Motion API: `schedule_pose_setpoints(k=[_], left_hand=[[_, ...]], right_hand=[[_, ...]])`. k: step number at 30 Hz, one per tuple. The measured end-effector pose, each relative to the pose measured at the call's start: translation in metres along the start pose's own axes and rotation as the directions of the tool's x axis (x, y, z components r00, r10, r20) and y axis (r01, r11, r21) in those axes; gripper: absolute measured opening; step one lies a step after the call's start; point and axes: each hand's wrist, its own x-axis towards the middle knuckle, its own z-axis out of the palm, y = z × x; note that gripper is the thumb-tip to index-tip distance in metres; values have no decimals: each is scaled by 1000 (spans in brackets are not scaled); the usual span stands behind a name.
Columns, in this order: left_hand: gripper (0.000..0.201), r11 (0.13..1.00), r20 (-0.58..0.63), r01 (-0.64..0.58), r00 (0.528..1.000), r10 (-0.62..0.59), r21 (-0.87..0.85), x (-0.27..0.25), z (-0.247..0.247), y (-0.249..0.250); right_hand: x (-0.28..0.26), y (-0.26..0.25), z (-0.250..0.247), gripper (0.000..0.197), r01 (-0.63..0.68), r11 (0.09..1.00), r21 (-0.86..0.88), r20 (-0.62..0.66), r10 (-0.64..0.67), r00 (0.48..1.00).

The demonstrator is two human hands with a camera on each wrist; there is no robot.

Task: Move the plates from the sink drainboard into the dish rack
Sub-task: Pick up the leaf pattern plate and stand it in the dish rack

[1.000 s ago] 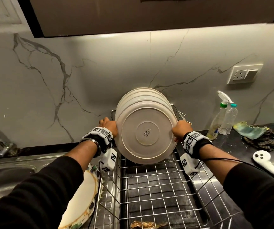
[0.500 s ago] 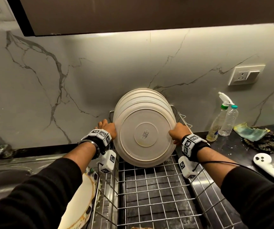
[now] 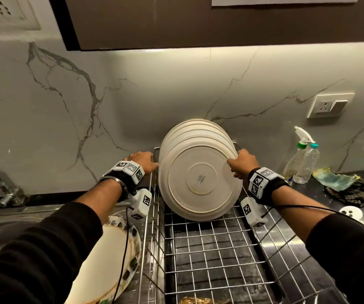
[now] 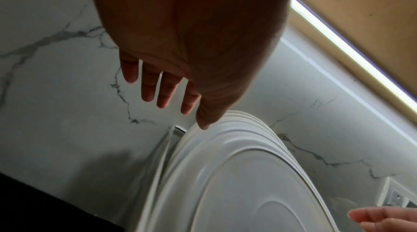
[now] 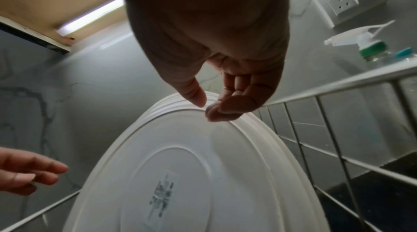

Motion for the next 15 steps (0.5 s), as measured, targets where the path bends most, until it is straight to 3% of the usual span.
schedule_pose_setpoints(k=[7,13,15], left_hand=[[56,995,-32,-20,999,17,-101,-10,-22,-78],[53,991,0,10,1000,-10,-134,-21,-25,-167],[52,990,22,34,999,-31,-139,-23,-23,-199]], right_hand=[[-42,-60,18,17,85,994,-66,-13,-86,996],[-80,-127,61,19,139,987,-76,8,-139,990],[-91,-151,80,32,158,984,-86,7,-158,987]])
